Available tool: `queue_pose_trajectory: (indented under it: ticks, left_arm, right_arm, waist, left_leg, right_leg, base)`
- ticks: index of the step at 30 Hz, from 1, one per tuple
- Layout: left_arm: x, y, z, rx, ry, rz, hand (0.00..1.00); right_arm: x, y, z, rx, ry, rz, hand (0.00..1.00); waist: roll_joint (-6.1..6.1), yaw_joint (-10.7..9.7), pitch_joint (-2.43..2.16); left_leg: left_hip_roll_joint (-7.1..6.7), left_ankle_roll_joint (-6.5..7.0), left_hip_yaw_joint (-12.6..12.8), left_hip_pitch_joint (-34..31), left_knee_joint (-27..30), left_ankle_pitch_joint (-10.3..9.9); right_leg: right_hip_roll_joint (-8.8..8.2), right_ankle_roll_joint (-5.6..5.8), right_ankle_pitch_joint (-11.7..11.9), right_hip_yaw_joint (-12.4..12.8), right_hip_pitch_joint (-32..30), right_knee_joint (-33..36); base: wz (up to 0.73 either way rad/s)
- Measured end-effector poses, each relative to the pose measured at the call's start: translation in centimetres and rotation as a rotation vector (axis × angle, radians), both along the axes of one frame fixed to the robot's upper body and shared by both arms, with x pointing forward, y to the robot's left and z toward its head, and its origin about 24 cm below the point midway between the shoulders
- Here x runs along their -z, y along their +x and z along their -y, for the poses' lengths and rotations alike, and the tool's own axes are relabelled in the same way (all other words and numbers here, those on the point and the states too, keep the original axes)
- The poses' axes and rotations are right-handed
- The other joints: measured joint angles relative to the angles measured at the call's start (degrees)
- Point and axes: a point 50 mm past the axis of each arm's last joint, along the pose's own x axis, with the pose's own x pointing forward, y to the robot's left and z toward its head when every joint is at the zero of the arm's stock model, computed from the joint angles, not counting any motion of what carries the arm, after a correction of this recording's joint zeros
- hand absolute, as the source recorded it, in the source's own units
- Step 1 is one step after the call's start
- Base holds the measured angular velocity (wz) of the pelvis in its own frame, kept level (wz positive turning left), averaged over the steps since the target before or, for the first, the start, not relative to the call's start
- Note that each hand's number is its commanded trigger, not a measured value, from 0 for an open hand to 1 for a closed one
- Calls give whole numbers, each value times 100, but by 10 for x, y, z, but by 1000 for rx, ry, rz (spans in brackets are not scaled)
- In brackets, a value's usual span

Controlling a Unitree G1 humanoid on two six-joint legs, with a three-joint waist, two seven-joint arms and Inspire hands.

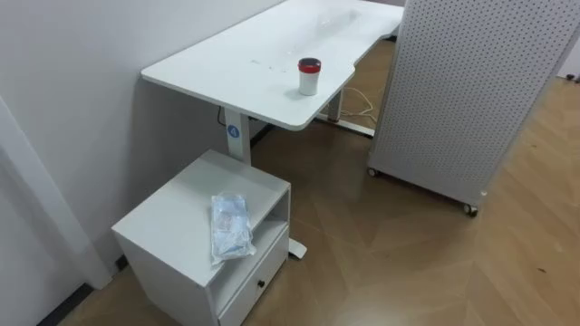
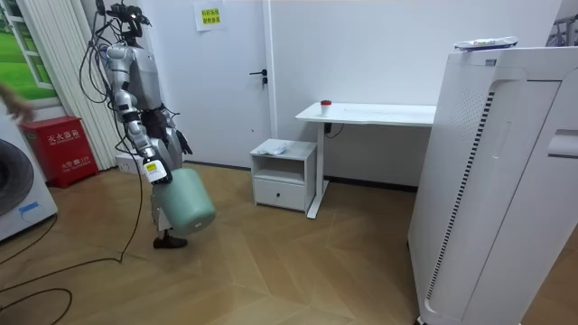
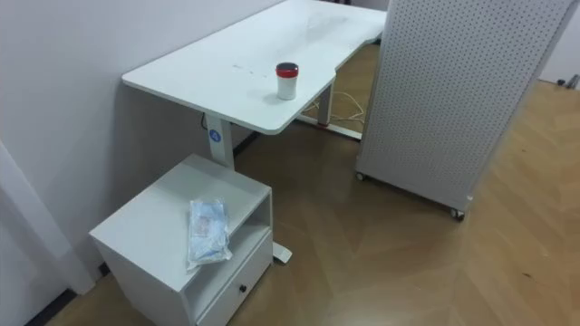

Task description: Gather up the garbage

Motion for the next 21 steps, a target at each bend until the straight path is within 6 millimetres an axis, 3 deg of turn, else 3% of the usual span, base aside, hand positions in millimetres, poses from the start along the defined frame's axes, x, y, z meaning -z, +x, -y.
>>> queue_pose_trajectory:
  ticks: [8,14,21]
  left_arm:
    - [-1,-1,-4,10,10,-6,0]
    - [-1,-3,-6,12,15,-16,0]
    - [-1,-10,-6,6,20,-28,0]
  right_arm:
    - [0,1,-1,2,11,9,100]
    - [0,1,0,3,9,8,100]
    - [-1,-7,5,40,-2,3,100]
  waist:
    - [4,4,-24]
    - [108,13,-74]
    - [239,0,-66]
  left_leg:
    - [1,9,-4,13,-27,-5]
    - [2,9,4,32,-21,-5]
    - [3,9,2,49,-28,-5]
  right_leg:
    - [3,4,2,-25,9,11]
    - [3,6,3,-11,6,27]
    - [5,6,3,-11,35,31]
  base:
    - [2]
    - [0]
    - [0]
